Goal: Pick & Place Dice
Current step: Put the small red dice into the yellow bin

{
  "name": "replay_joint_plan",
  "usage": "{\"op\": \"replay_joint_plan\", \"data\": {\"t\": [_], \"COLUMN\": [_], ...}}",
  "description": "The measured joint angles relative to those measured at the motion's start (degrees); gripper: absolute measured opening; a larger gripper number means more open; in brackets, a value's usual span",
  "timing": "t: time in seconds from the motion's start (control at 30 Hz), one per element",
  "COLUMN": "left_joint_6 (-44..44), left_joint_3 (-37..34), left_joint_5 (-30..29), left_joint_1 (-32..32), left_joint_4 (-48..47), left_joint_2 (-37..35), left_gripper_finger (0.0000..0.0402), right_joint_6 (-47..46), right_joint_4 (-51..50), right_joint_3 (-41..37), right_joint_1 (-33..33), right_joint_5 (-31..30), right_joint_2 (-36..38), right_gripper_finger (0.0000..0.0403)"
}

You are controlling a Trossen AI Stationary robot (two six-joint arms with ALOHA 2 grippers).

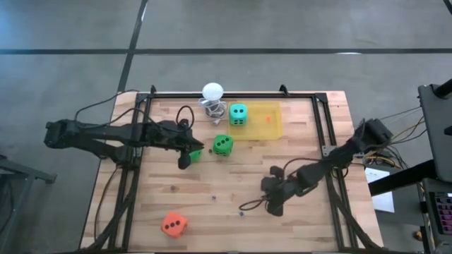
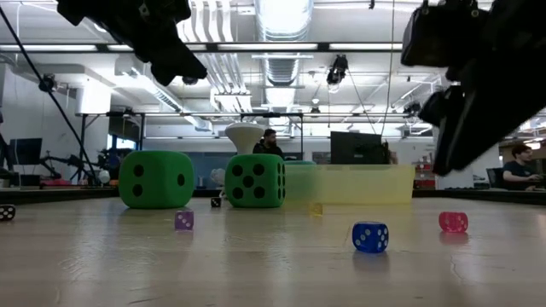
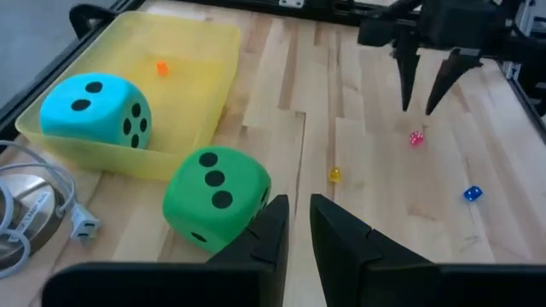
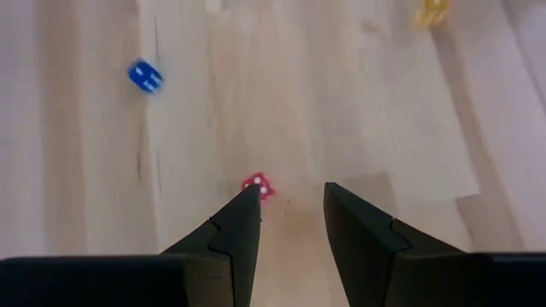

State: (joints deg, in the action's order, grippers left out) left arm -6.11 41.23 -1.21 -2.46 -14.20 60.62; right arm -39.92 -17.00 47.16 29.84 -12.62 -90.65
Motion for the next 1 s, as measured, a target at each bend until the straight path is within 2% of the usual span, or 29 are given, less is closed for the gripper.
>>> {"op": "replay_joint_plan", "data": {"t": [0.33, 1.0], "left_joint_6": [0.18, 0.16], "left_joint_3": [0.0, -0.04], "left_joint_5": [2.83, 3.87], "left_joint_1": [0.11, 0.44], "left_joint_4": [-1.58, -2.49], "left_joint_2": [0.9, 2.45], "left_gripper_finger": [0.0058, 0.0058], "right_joint_6": [0.21, 0.87], "right_joint_4": [2.68, 2.88], "right_joint_3": [2.63, 2.31], "right_joint_1": [0.68, 0.64], "right_joint_5": [3.67, 0.48], "right_joint_2": [-5.59, -8.01], "right_gripper_finger": [0.0123, 0.0123]}}
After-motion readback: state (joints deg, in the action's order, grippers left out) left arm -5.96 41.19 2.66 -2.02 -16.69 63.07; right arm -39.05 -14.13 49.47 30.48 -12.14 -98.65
